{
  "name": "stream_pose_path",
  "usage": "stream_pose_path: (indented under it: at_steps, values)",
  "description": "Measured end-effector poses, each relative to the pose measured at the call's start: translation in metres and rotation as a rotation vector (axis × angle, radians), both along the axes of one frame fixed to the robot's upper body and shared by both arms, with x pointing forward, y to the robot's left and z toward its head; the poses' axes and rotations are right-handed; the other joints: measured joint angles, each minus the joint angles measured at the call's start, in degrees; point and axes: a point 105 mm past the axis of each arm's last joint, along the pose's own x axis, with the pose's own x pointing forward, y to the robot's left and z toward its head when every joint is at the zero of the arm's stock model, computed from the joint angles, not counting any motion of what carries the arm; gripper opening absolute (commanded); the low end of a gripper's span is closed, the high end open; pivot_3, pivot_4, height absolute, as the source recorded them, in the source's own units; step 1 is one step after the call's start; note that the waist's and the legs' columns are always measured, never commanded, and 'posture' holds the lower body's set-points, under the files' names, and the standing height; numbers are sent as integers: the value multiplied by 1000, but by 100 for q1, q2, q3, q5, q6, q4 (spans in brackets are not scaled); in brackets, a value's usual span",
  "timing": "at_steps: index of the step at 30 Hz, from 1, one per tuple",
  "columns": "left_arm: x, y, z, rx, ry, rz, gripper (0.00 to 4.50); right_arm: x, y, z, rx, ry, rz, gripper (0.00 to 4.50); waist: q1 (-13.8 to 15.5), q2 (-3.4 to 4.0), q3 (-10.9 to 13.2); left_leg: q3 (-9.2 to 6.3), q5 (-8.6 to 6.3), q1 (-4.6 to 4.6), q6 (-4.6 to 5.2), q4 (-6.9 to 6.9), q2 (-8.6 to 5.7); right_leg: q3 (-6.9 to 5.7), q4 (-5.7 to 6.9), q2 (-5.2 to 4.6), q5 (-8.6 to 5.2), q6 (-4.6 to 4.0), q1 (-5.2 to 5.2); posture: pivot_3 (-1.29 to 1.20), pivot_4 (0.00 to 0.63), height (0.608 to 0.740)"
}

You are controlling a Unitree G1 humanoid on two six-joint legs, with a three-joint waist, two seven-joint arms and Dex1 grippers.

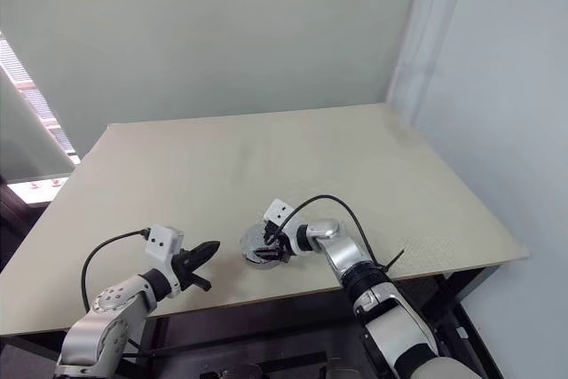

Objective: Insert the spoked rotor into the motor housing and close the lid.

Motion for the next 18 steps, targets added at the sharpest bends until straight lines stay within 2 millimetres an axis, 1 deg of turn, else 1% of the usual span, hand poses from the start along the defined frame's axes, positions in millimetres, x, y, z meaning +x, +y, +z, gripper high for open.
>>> stream_pose_path:
  at_steps: [11,18]
  values:
    - [0,-6,-2,-13,4,-3,0,-1,0,-2,-168,25,31,3218,2,0,0,-1,-1,-6,-1,0,-1,0,-3,0,0,0,-2,0,0,740]
    - [0,-8,-2,-23,0,0,0,-3,-4,-6,-213,46,45,3218,-1,0,-1,-2,-1,-3,-1,0,0,0,-3,1,0,0,-2,0,0,740]
